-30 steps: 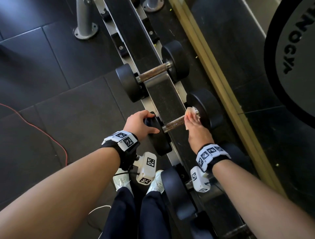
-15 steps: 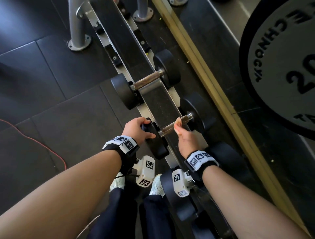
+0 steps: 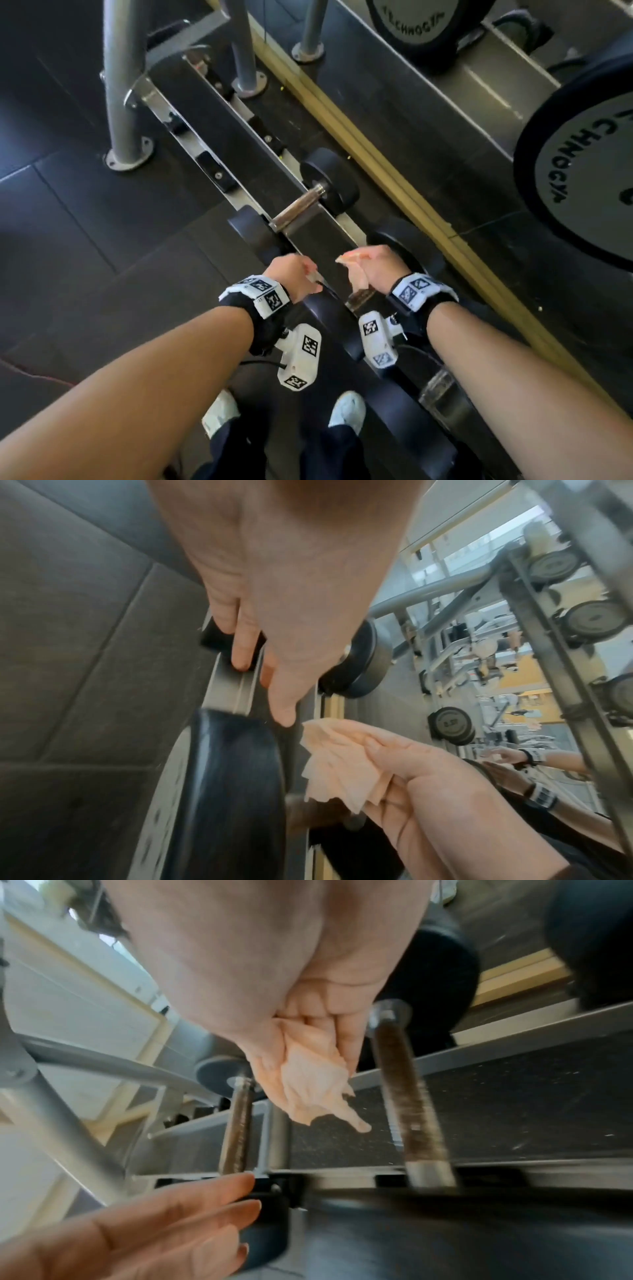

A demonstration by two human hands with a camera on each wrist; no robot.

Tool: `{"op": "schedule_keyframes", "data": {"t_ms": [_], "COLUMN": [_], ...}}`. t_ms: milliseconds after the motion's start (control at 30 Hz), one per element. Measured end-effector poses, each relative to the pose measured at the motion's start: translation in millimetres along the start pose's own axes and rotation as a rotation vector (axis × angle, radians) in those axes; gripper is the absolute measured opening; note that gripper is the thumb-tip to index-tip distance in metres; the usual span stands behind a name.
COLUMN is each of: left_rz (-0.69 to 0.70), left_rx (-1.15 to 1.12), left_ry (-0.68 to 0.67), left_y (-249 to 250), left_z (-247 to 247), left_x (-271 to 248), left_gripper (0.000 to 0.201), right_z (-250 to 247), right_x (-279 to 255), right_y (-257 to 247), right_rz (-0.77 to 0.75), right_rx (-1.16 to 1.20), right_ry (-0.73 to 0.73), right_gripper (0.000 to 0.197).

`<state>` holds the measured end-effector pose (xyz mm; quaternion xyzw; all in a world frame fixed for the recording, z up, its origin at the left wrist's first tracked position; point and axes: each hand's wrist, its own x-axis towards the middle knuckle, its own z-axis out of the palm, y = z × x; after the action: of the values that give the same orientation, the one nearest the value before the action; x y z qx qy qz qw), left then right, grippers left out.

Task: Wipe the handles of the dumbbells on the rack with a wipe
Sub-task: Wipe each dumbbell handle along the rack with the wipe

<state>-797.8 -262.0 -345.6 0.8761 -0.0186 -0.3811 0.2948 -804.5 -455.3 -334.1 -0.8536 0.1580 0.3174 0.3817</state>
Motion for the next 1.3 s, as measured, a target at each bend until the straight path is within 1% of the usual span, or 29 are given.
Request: {"op": "schedule_keyframes", "data": {"t_ms": [67,133,233,300,400,467,567,633,667,700,767,900,1000,1133,1233,1300], "left_rz": [0.055,0.082,0.138,0.165,0.151,0.133,0.122,0.085,0.065,0.051,0.039,0.047,0.070,0.132,0.170,0.211], "left_rx": [-0.038,-0.089,-0.142,-0.134,-0.043,-0.035,-0.136,-0.199,-0.201,-0.182,-0.125,-0.080,-0.116,-0.223,-0.302,-0.321], "left_ry": [0.107,0.212,0.345,0.408,0.428,0.418,0.401,0.363,0.342,0.328,0.319,0.298,0.302,0.375,0.441,0.487], "left_y": [-9.9,-19.4,-34.8,-46.4,-65.1,-76.9,-93.4,-100.5,-102.4,-103.5,-102.0,-97.4,-104.5,-117.6,-122.3,-125.6], "left_z": [-27.6,-52.4,-76.5,-82.7,-84.4,-83.2,-80.2,-79.9,-80.3,-81.6,-85.3,-92.0,-88.2,-75.4,-64.8,-57.6], "left_x": [9.2,20.8,38.7,51.3,72.3,85.3,100.6,106.5,108.3,109.2,110.8,113.9,117.5,120.7,118.1,116.3], "left_gripper": [0.042,0.041,0.042,0.054,0.080,0.089,0.092,0.097,0.099,0.099,0.097,0.095,0.097,0.089,0.082,0.080], "right_z": [0.5,4.7,12.3,16.6,22.6,25.4,33.3,40.3,44.2,48.0,54.0,65.0,61.1,38.5,24.9,24.4], "right_x": [17.4,35.0,59.1,74.1,95.2,110.1,130.0,138.1,140.8,143.6,147.0,145.8,147.3,148.7,147.8,147.4], "right_y": [-25.7,-48.2,-75.2,-86.5,-93.9,-92.7,-86.4,-82.5,-81.6,-81.5,-83.9,-92.8,-92.4,-91.8,-86.4,-83.1], "right_rz": [-0.039,-0.090,-0.200,-0.287,-0.416,-0.452,-0.459,-0.420,-0.394,-0.381,-0.408,-0.537,-0.575,-0.589,-0.528,-0.500], "right_rx": [0.015,0.052,0.102,0.082,-0.134,-0.334,-0.654,-0.761,-0.798,-0.825,-0.848,-0.967,-0.991,-0.993,-0.973,-0.980], "right_ry": [0.038,0.087,0.224,0.305,0.388,0.363,0.207,0.127,0.109,0.114,0.127,0.033,-0.013,0.028,0.063,0.080], "right_gripper": [0.025,0.022,0.022,0.028,0.036,0.039,0.044,0.044,0.043,0.041,0.037,0.038,0.040,0.042,0.038,0.041]}}
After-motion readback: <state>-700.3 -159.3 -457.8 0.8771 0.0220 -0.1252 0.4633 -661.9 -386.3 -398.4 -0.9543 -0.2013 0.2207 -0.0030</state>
